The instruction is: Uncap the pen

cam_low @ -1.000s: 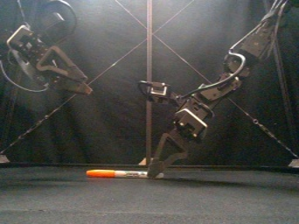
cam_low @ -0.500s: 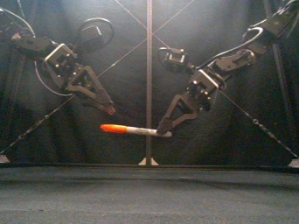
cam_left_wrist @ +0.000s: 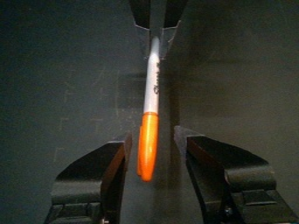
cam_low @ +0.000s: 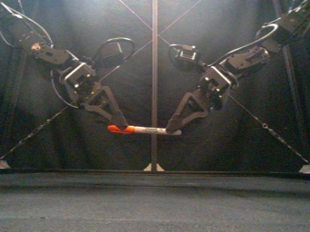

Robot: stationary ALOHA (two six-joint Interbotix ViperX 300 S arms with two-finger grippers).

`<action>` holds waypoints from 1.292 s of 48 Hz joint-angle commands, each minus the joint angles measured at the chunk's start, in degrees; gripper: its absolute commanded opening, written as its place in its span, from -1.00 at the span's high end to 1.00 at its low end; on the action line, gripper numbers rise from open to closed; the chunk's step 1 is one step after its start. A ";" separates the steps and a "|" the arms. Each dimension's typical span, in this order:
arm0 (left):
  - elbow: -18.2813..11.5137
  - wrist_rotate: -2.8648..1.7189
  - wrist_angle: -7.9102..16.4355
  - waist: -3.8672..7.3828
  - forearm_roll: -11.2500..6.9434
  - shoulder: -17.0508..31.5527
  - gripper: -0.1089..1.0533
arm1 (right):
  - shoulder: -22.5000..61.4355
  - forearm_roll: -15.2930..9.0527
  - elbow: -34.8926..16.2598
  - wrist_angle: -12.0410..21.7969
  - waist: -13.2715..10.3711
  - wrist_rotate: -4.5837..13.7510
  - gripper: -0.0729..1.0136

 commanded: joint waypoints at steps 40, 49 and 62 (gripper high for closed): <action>1.14 -0.09 5.36 1.14 2.90 -1.32 0.07 | -8.35 1.41 9.05 -1.85 -1.58 0.09 0.04; 3.16 -0.09 5.36 1.14 2.99 -4.04 0.07 | -13.89 2.29 14.59 -4.04 -1.93 0.09 0.04; 5.10 0.00 5.27 1.14 3.43 -6.59 0.07 | -16.26 3.08 16.96 -6.15 -1.93 0.09 0.04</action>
